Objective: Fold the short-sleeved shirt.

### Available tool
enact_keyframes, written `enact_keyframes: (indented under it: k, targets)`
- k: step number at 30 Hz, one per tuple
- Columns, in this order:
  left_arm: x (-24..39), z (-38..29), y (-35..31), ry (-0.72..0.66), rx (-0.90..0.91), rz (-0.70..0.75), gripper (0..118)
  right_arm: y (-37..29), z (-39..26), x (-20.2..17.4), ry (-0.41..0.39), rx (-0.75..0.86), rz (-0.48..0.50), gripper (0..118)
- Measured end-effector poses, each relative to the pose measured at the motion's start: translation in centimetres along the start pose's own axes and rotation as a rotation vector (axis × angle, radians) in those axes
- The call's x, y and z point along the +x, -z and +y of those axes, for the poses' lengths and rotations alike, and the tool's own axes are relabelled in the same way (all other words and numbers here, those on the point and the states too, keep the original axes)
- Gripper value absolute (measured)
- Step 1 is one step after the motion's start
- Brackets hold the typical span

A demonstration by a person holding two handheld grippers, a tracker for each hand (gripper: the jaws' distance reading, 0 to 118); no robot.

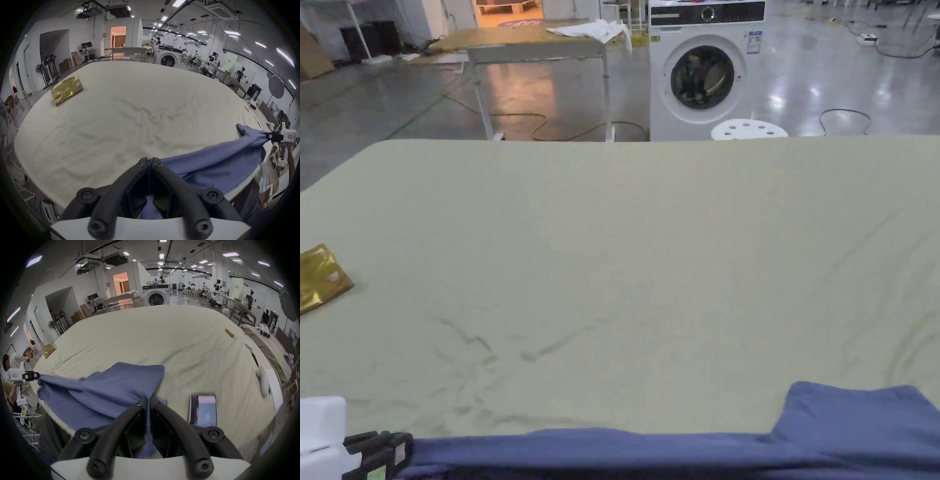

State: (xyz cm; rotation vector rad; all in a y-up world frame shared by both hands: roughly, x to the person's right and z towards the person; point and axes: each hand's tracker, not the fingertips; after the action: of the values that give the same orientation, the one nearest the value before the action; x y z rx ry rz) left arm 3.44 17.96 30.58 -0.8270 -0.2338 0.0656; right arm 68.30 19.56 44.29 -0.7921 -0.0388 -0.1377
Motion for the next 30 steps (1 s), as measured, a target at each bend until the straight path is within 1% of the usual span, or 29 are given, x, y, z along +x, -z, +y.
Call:
enact_keyframes:
  k: [1, 3, 5, 7, 11, 13, 14, 15, 16, 17, 18, 20, 22, 25, 26, 27, 28, 30]
  targets:
    - [-0.3, -1.2, -0.5, -0.013, -0.011, -0.007, 1, -0.9, -1.5, 0.0, 0.028, -0.009, -0.002, 1]
    - [-1.0, -3.0, -0.5, -0.037, -0.033, -0.001, 0, -1.9, -4.0, -0.3, 0.046, -0.022, -0.012, 1]
    - [-1.1, -4.4, -0.6, -0.029, -0.045, 0.001, 0, -1.7, -5.4, -0.6, 0.061, -0.039, -0.023, 1]
    - [-1.3, -4.9, -0.2, -0.035, -0.058, 0.004, 0, -1.3, -6.4, -0.6, 0.094, -0.061, -0.023, 1]
    - [-1.4, -4.9, -0.2, -0.023, -0.042, 0.017, 0, -0.7, -7.2, -1.5, 0.095, -0.058, -0.042, 1]
    - [-1.5, -4.8, 0.0, -0.015, -0.020, 0.017, 1, -0.4, -7.2, -2.0, 0.072, -0.044, -0.050, 2]
    - [-2.0, -5.0, 0.3, 0.009, 0.024, 0.030, 10, -0.4, -7.3, -2.3, 0.054, -0.019, -0.054, 5]
    - [-1.8, -5.0, 0.3, 0.031, 0.049, 0.053, 31, -0.4, -7.3, -2.6, 0.039, -0.014, -0.063, 23]
    - [-1.7, -4.8, 0.2, 0.045, 0.073, 0.102, 56, -0.5, -7.3, -2.4, 0.028, -0.013, -0.075, 48]
    - [-1.4, -4.6, -0.3, 0.056, 0.104, 0.128, 78, -0.8, -7.3, -2.7, 0.020, -0.005, -0.079, 66]
    - [-1.0, -4.6, -1.1, 0.068, 0.157, 0.136, 88, -1.4, -7.2, -3.0, 0.015, 0.024, -0.073, 68]
    - [0.6, -4.1, -3.7, 0.139, 0.297, 0.167, 88, -2.8, -6.5, -3.6, 0.017, 0.111, -0.069, 68]
    - [2.9, -3.8, -6.9, 0.180, 0.445, 0.180, 88, -4.3, -5.7, -4.7, 0.011, 0.213, -0.050, 68]
    - [5.6, -3.2, -11.0, 0.182, 0.641, 0.123, 88, -6.9, -4.2, -6.8, 0.025, 0.396, 0.000, 68]
    - [6.8, -3.2, -12.3, 0.175, 0.686, 0.110, 88, -7.6, -3.7, -7.6, 0.035, 0.456, 0.014, 68]
    - [7.6, -3.1, -13.2, 0.174, 0.724, 0.103, 88, -7.5, -4.3, -7.0, 0.043, 0.497, 0.034, 69]
    - [8.5, -3.0, -14.1, 0.175, 0.753, 0.099, 88, -7.8, -4.2, -7.3, 0.046, 0.545, 0.054, 68]
    - [10.2, -3.1, -15.4, 0.178, 0.790, 0.102, 86, -8.6, -3.5, -8.5, 0.045, 0.611, 0.088, 66]
